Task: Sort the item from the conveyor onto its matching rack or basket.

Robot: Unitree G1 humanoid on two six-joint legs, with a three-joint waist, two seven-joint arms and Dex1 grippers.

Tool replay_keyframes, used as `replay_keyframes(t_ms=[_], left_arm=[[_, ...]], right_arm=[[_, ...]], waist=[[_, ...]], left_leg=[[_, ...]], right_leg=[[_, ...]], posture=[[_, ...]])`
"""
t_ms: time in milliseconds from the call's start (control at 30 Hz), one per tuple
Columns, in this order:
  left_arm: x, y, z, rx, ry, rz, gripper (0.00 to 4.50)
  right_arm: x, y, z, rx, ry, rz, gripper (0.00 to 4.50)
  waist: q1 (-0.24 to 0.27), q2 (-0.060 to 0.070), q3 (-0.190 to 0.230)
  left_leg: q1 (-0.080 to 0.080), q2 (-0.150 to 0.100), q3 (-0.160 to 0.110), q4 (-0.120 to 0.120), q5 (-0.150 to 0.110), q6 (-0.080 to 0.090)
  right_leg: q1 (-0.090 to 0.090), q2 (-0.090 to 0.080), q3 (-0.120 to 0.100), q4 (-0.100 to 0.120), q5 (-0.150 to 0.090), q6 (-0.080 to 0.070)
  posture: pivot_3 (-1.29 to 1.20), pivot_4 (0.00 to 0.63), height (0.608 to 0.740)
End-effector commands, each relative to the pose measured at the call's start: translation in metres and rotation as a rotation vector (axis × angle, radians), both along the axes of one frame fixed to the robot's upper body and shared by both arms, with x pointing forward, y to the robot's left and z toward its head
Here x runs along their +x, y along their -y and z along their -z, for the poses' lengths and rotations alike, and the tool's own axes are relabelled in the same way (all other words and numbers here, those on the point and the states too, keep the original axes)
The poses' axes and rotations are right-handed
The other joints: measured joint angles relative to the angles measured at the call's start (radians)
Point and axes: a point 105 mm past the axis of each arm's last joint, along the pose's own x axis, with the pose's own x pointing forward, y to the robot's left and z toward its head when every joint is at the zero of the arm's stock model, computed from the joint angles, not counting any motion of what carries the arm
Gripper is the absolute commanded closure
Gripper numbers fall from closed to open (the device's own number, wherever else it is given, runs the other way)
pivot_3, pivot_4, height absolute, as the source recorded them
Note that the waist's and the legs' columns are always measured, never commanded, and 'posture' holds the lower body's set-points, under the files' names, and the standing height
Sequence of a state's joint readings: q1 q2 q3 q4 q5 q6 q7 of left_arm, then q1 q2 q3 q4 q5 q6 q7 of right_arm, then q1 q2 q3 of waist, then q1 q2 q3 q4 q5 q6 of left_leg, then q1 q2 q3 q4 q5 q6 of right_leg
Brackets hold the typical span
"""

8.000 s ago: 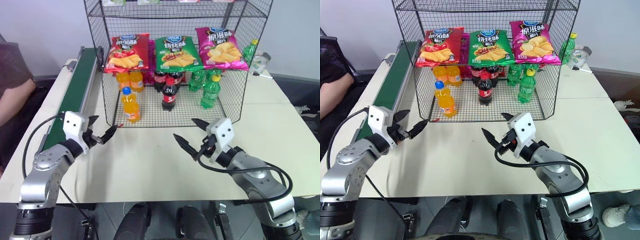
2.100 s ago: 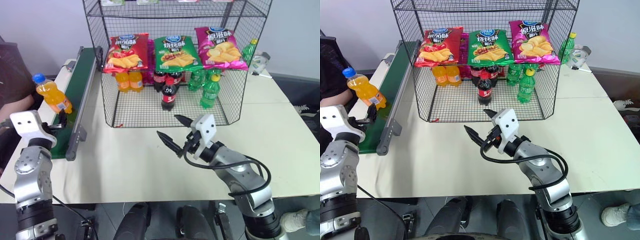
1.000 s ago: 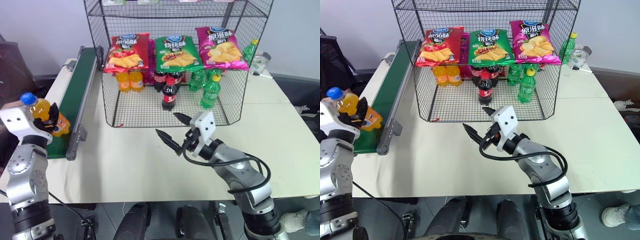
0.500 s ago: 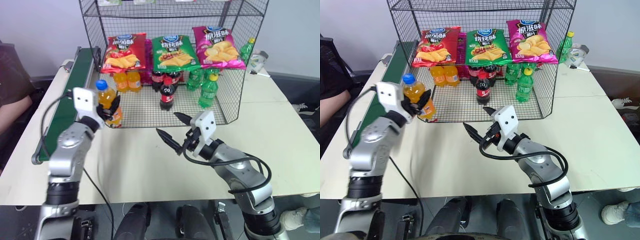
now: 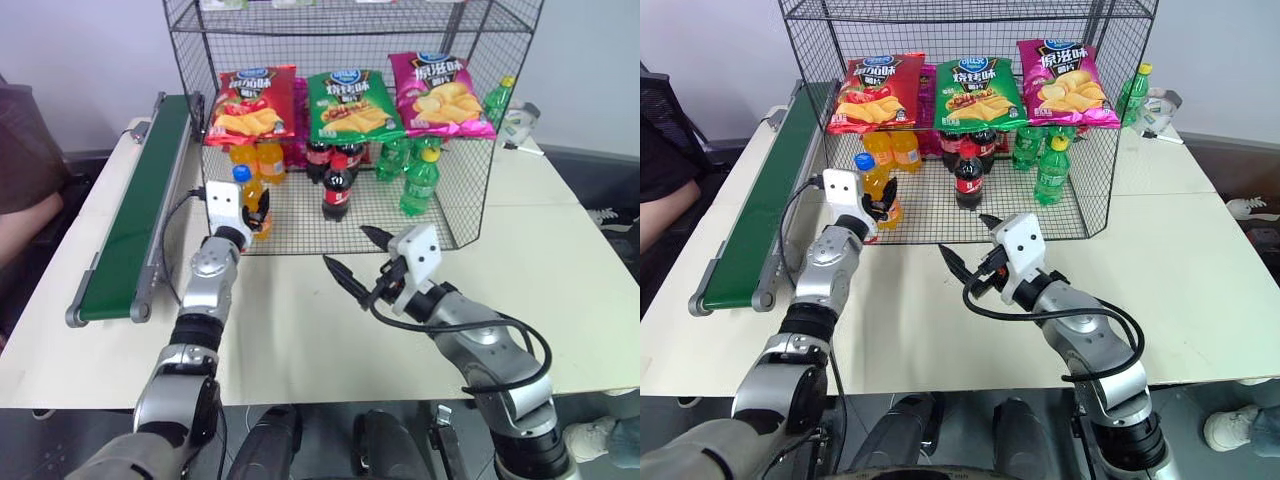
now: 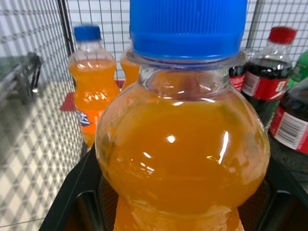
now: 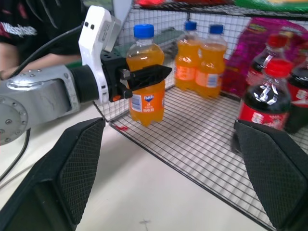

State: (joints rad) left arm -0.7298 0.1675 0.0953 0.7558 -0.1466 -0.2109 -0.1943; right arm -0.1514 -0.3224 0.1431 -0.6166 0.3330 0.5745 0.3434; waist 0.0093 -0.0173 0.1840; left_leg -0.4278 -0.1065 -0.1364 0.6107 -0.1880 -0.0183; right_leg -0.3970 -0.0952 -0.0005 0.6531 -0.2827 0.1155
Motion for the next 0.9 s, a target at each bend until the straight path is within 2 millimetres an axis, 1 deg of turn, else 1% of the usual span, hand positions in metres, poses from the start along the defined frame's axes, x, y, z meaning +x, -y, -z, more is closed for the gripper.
replay_keyframes(t_ms=[33, 300, 367, 500, 600, 733, 900], left_arm=[[0.007, 0.0, -0.022, 0.003, 0.087, -0.023, 2.02], [0.014, -0.002, -0.011, 0.0, 0.053, -0.07, 2.02], [0.014, -0.001, -0.008, -0.022, 0.043, -0.049, 2.02], [0.012, -0.002, -0.005, -0.038, 0.042, -0.033, 0.04], [0.01, -0.003, -0.004, -0.046, 0.043, -0.023, 0.04], [0.003, -0.007, -0.014, -0.06, 0.103, -0.002, 0.04], [-0.007, -0.013, -0.021, -0.046, 0.135, 0.003, 0.04]], right_arm=[[-0.008, 0.001, -0.017, 0.011, 0.071, 0.008, 0.0], [-0.009, 0.004, -0.02, 0.005, 0.077, 0.019, 0.0], [-0.008, 0.003, -0.021, 0.002, 0.078, 0.014, 0.0], [-0.006, 0.002, -0.021, -0.001, 0.077, 0.004, 0.0], [-0.005, 0.001, -0.021, -0.003, 0.076, -0.004, 0.0], [-0.005, 0.0, -0.022, -0.004, 0.075, -0.011, 0.0], [-0.006, -0.003, -0.023, -0.003, 0.077, -0.015, 0.0]], waist=[[0.0, 0.0, 0.0], [0.001, 0.0, 0.0], [0.0, 0.0, 0.0], [0.0, 0.0, 0.0], [0.0, 0.0, 0.0], [0.0, 0.0, 0.0], [-0.002, 0.0, 0.0]], left_leg=[[0.0, 0.0, 0.0, 0.0, 0.0, 0.0], [0.0, 0.0, 0.0, 0.001, 0.0, 0.0], [0.0, 0.0, 0.0, 0.001, 0.0, 0.0], [0.0, 0.0, 0.0, 0.001, 0.0, 0.0], [0.0, 0.0, 0.0, 0.001, 0.0, 0.0], [0.0, 0.0, 0.0, 0.001, 0.0, 0.0], [0.0, 0.0, 0.0, 0.001, 0.0, 0.0]], right_leg=[[0.0, 0.0, 0.0, 0.0, 0.0, 0.0], [0.0, 0.001, 0.0, 0.001, 0.0, 0.0], [0.0, 0.001, 0.0, 0.001, 0.0, 0.0], [0.0, 0.001, 0.0, 0.001, 0.0, 0.0], [0.0, 0.001, 0.0, 0.001, 0.0, 0.0], [0.0, 0.001, 0.0, 0.001, 0.0, 0.0], [0.0, 0.001, 0.0, 0.002, 0.0, 0.0]], posture=[[0.0, 0.15, 0.74], [0.0, 0.15, 0.74], [0.0, 0.15, 0.74], [0.0, 0.15, 0.74], [0.0, 0.15, 0.74], [0.0, 0.15, 0.74], [0.0, 0.15, 0.74]])
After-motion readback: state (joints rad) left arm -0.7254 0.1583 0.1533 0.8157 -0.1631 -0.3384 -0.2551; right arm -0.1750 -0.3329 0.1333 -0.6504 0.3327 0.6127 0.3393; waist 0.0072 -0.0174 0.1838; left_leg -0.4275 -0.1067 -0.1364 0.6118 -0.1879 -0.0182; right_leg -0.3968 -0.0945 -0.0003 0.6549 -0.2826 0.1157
